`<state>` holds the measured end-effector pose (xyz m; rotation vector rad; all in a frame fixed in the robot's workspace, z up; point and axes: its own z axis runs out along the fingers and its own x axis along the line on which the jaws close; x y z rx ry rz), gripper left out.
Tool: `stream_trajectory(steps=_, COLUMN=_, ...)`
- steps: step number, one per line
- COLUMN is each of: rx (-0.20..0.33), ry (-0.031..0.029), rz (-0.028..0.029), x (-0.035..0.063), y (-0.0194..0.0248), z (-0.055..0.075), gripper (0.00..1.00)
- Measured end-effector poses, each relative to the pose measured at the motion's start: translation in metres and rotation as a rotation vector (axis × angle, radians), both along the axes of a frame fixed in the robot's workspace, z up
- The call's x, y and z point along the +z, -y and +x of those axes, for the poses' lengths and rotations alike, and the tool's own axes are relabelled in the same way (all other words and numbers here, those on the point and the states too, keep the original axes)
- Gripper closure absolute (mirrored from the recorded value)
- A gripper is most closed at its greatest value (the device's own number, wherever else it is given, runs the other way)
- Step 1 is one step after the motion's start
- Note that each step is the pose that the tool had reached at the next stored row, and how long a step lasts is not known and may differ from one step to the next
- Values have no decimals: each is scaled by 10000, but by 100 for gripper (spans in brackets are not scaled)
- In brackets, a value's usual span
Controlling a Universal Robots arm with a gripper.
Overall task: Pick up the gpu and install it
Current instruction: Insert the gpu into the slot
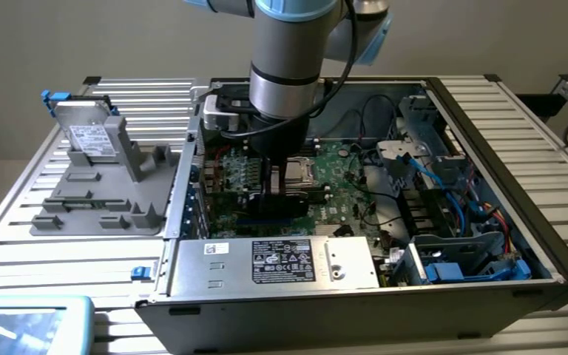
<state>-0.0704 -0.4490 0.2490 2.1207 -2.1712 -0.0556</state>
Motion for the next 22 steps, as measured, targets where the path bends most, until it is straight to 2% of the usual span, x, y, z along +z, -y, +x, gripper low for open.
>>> stream_trajectory(steps=22, rx=5, ry=0, rz=2, x=-13, y=0, z=0, gripper=72)
